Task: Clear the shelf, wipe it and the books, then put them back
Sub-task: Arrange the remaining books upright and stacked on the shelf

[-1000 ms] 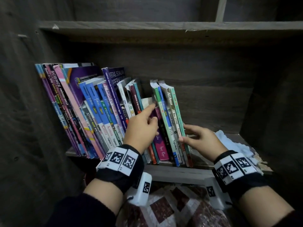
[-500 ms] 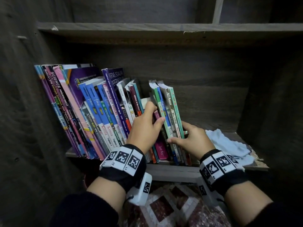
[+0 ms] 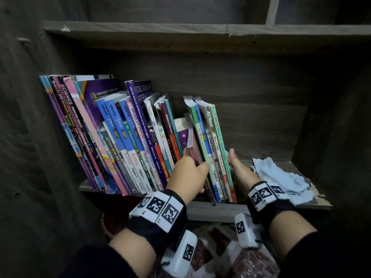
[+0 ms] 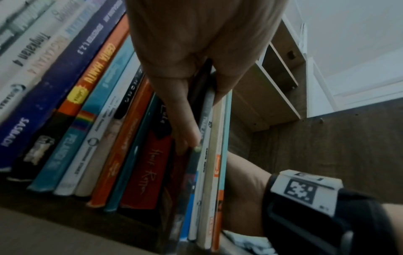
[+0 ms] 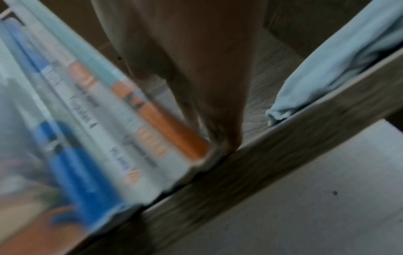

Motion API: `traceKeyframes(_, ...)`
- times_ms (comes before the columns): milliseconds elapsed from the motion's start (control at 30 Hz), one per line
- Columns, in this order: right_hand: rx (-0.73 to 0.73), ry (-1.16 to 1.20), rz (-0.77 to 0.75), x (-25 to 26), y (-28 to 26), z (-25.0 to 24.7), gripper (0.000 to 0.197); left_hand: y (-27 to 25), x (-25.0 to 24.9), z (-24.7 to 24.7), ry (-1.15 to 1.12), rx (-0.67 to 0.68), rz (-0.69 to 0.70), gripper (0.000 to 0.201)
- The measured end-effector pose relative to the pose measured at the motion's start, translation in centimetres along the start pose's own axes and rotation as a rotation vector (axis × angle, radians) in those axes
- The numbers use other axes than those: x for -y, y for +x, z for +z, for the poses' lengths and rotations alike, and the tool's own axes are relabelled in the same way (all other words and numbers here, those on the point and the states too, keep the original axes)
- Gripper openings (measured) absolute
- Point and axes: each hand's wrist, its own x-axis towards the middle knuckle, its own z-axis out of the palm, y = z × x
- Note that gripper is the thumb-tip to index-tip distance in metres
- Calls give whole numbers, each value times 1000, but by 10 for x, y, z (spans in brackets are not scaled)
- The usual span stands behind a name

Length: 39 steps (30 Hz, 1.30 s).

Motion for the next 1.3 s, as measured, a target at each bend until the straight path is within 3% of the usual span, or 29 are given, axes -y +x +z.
traceKeyframes(200,-45,153,20,-11,17,6,44,-13,-3,-30,-40,48,33,4)
traceKeyframes(400,-47,272,-18,-7,21,19,61,-38,-9,-75,-193,44,166,6)
traceKeyframes(533,-14,272,-18,-3,20,26,44,-49,-9,-97,-308,-62,313,7)
traceKeyframes(667,-21,87,-77,-7,11,24,38,-57,-7,-115,-468,-158,423,6)
traceKeyframes(733,-61,-15,-75,-6,0,15,36,-55,-1,-116,-493,-145,413,29)
traceKeyframes(800,-23,-2,-114,-3,-19,-2,32,-53,4,-112,-485,-139,387,39)
traceKeyframes(933,32,55,-137,23,-52,-27,54,-53,3,-93,-506,-40,348,37)
traceKeyframes(1033,274,239,-144,24,-78,-45,87,-54,-4,-70,-462,86,285,11)
traceKeyframes(1100,401,278,-174,12,-77,-56,108,-52,-7,-53,-379,123,224,19)
traceKeyframes(1200,316,239,-253,-6,-71,-73,98,-44,-11,-30,-346,176,185,4)
traceKeyframes(1300,170,308,-356,-14,-69,-89,92,-33,-17,-13,-435,194,150,20)
